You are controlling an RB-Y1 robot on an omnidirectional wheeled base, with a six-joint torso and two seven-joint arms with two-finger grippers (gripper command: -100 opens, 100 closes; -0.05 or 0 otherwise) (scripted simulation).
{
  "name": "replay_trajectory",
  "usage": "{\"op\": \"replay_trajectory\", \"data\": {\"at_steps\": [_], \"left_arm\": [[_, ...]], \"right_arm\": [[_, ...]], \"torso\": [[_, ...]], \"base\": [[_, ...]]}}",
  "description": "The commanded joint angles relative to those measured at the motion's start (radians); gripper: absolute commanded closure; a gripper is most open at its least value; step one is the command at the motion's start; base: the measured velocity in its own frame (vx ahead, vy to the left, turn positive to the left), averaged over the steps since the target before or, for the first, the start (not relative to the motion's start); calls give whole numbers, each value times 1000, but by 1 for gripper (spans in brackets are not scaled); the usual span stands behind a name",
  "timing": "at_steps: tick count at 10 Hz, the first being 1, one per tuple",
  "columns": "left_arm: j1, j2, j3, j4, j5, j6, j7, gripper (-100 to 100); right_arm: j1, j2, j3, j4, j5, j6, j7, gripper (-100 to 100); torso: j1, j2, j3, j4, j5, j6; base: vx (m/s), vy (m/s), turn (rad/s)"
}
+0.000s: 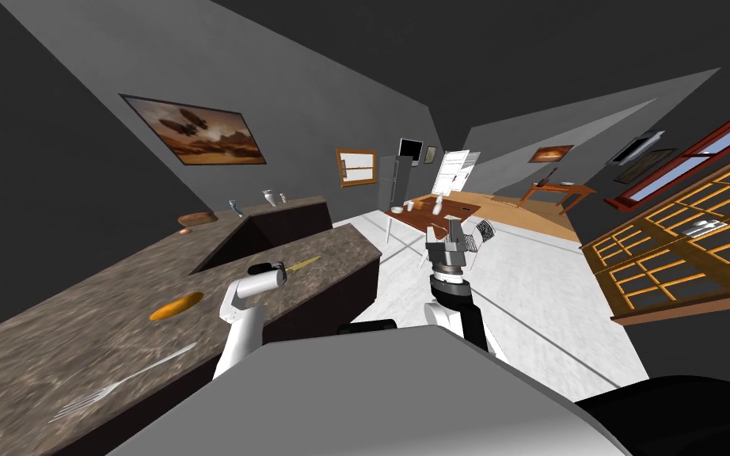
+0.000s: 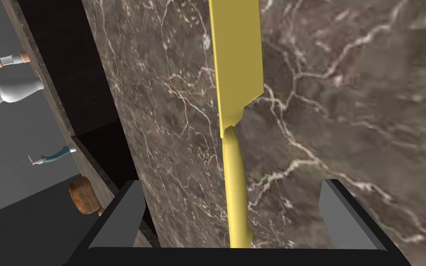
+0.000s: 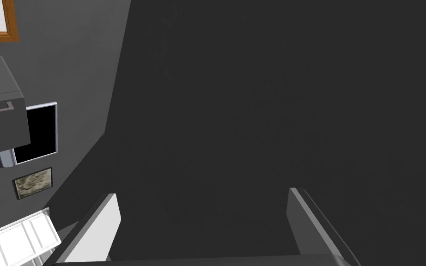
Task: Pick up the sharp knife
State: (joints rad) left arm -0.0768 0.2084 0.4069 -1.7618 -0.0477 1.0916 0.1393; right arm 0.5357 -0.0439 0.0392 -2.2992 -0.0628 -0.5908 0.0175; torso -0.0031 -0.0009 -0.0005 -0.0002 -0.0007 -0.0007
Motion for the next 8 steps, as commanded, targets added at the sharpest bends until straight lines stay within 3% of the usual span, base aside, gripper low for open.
{"op": "replay_trajectory", "data": {"at_steps": [1, 6, 7, 8], "left_arm": [[-5, 10, 5, -1, -6, 29, -2, -100], [-13, 43, 25, -7, -27, 125, -13, -100], [-15, 40, 23, -3, -23, 110, -12, -100], [-16, 40, 23, -2, -24, 113, -12, 0]], "right_arm": [[0, 0, 0, 0, 0, 0, 0, 0], [0, 0, 0, 0, 0, 0, 0, 0], [0, 0, 0, 0, 0, 0, 0, 0], [0, 0, 0, 0, 0, 0, 0, 0]], "torso": [[0, 0, 0, 0, 0, 0], [1, 0, 0, 0, 0, 0], [1, 0, 0, 0, 0, 0], [2, 1, 0, 0, 0, 0]], "base": [[20, -42, -34], [17, -36, -37], [4, -12, -2], [0, 0, 0]]}}
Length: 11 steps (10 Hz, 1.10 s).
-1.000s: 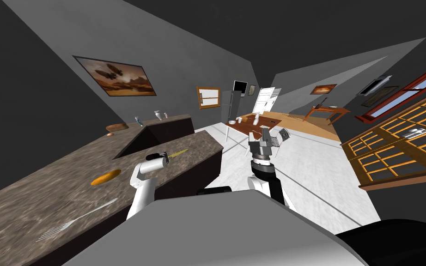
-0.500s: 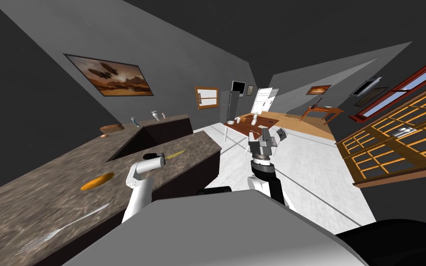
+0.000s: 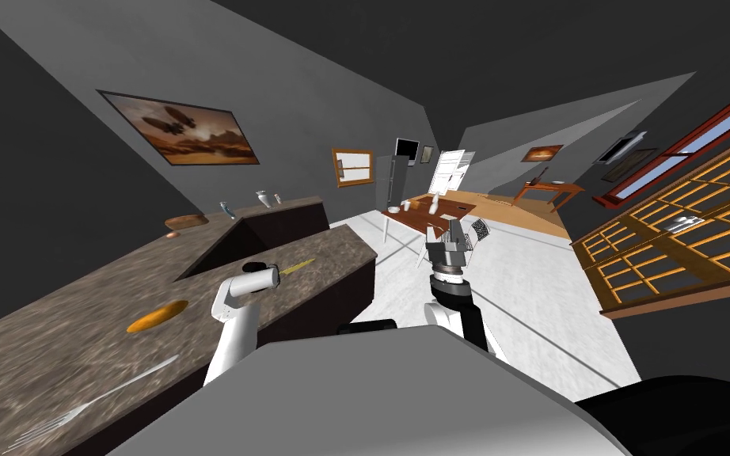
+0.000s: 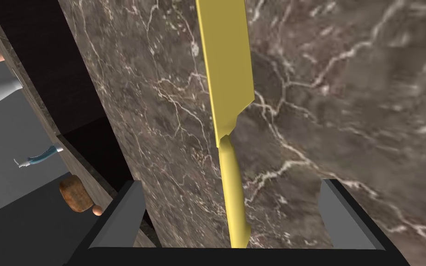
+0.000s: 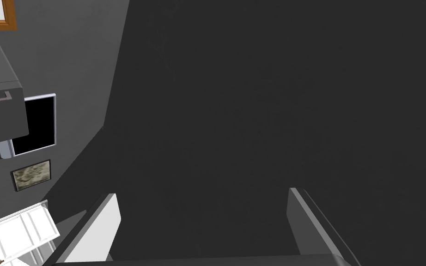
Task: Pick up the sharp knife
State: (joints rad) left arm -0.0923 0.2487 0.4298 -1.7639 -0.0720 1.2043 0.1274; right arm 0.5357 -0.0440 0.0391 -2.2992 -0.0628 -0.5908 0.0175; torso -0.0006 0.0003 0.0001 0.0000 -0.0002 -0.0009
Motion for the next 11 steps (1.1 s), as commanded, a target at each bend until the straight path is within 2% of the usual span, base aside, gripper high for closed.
{"op": "replay_trajectory", "data": {"at_steps": [1, 3, 4, 5, 9, 10, 11], "left_arm": [[0, -2, -3, 32, -2, -33, 2, -100], [-1, -3, -6, 58, -3, -59, 4, -100], [-1, -4, -6, 47, -4, -47, 4, -100], [-1, -4, -6, 48, -4, -50, 4, 100], [-1, -4, -6, 48, -4, -50, 4, 100], [-1, -4, -6, 48, -4, -50, 4, 0], [-32, 35, -7, 58, -7, -46, 20, -100]], "right_arm": [[0, 0, 0, 0, 0, 0, 0, 0], [0, 0, 0, 0, 0, 0, 0, 0], [0, 0, 0, 0, 0, 0, 0, 0], [0, 0, 0, 0, 0, 0, 0, 0], [0, 0, 0, 0, 0, 0, 0, 0], [0, 0, 0, 0, 0, 0, 0, 0], [0, 0, 0, 0, 0, 0, 0, 0]], "torso": [[0, 0, 0, 0, 0, 0], [0, 0, 0, 0, 0, 0], [0, 0, 0, 0, 0, 0], [0, 0, 0, 0, 0, 0], [0, 0, 0, 0, 0, 0], [0, 0, 0, 0, 0, 0], [0, 0, 0, 0, 0, 0]], "base": [[6, -2, 15], [5, -6, 17], [0, 0, 0], [0, 0, 0], [0, 0, 0], [0, 0, 0], [-24, 27, -6]]}}
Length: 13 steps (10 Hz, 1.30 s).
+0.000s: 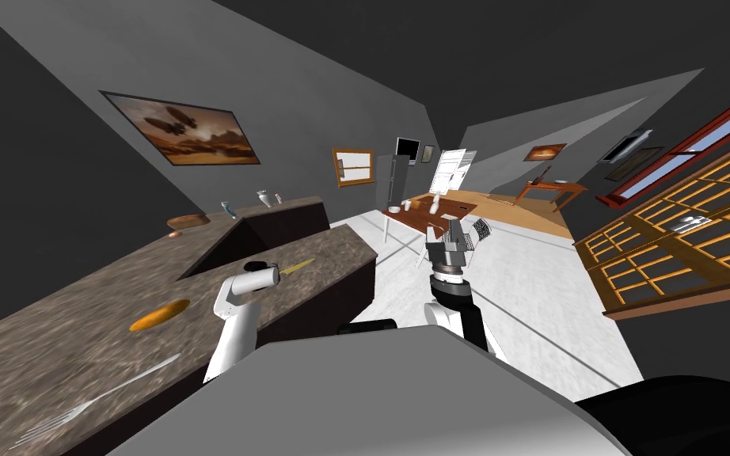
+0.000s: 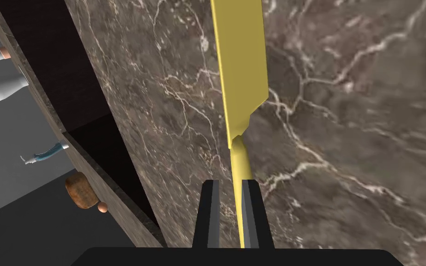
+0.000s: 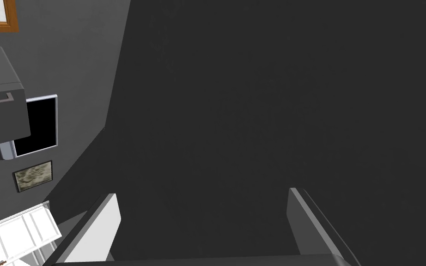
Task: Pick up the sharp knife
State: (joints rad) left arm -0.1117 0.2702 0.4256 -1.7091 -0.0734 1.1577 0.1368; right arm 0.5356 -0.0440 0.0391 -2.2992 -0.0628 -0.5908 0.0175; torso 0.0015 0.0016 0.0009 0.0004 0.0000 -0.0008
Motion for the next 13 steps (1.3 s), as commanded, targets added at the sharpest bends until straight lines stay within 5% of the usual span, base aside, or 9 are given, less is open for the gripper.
{"op": "replay_trajectory", "data": {"at_steps": [1, 11, 13], "left_arm": [[-26, 34, -5, 15, -6, 6, 21, -100], [-218, 314, -44, 274, 10, 111, 180, -100], [-238, 340, -48, 306, 14, 123, 196, -100]], "right_arm": [[0, 0, 0, 0, 0, 0, 0, 0], [0, 0, 0, 0, 0, 0, 0, 0], [0, 0, 0, 0, 0, 0, 0, 0]], "torso": [[0, 0, 0, 0, 0, 0], [4, 4, 3, 1, 1, 0], [3, 3, 2, 1, 1, 0]], "base": [[-42, 51, -15], [-74, 68, -17], [-51, 50, -9]]}}
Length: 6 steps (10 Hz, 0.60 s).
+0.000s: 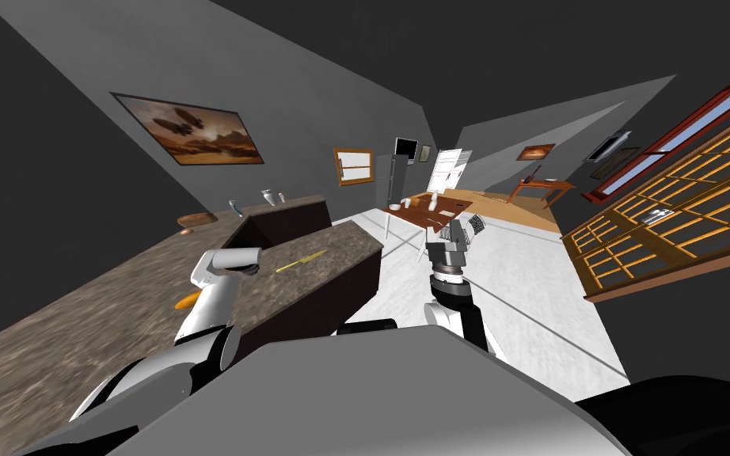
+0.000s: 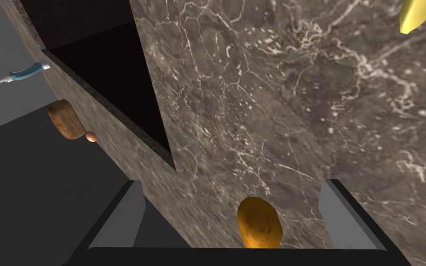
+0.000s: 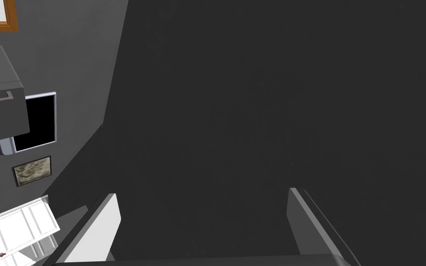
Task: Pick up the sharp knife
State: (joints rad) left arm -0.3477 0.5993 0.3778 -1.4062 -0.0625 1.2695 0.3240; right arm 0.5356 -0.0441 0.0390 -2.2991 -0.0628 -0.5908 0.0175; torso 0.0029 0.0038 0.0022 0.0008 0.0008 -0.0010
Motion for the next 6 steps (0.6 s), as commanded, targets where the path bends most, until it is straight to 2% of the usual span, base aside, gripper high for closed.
{"op": "replay_trajectory", "data": {"at_steps": [1, 6], "left_arm": [[-21, 35, -4, 32, 7, 23, 23, -100], [-106, 117, -17, 154, 36, 79, 69, -100]], "right_arm": [[0, 0, 0, 0, 0, 0, 0, 0], [0, 0, 0, 0, 0, 0, 0, 0]], "torso": [[0, 0, 0, 0, 0, 0], [0, 0, 0, 0, 0, 0]], "base": [[-50, 46, -16], [-49, 50, -20]]}}
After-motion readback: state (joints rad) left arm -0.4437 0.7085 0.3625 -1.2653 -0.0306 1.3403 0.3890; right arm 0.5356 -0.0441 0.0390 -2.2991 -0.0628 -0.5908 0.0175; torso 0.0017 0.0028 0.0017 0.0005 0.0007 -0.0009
